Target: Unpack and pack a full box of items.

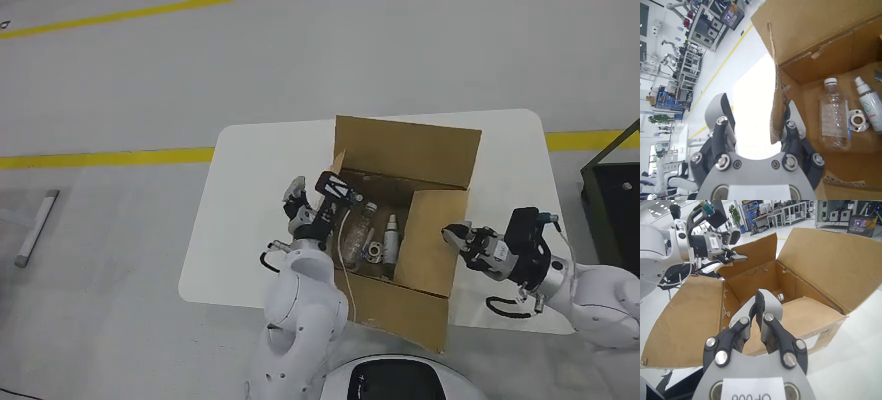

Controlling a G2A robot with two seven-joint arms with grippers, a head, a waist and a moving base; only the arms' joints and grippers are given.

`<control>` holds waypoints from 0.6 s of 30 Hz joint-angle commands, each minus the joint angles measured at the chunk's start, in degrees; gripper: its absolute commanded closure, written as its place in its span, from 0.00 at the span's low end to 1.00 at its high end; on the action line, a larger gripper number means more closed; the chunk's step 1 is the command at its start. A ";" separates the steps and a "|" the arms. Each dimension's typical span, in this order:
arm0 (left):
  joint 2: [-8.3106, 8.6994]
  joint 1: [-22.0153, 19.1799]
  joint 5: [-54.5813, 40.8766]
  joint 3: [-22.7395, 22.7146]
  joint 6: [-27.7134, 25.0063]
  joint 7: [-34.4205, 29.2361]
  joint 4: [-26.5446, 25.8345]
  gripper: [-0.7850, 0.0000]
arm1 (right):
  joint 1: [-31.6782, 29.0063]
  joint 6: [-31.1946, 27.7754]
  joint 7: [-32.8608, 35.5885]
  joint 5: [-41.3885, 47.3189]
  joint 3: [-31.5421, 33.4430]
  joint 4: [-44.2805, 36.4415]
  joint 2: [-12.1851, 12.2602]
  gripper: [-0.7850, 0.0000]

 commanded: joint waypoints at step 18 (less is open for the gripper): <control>1.25 -3.13 21.37 -6.85 7.02 4.78 9.95 0.00 | -0.88 2.31 -0.50 -0.08 -0.31 0.95 0.05 1.00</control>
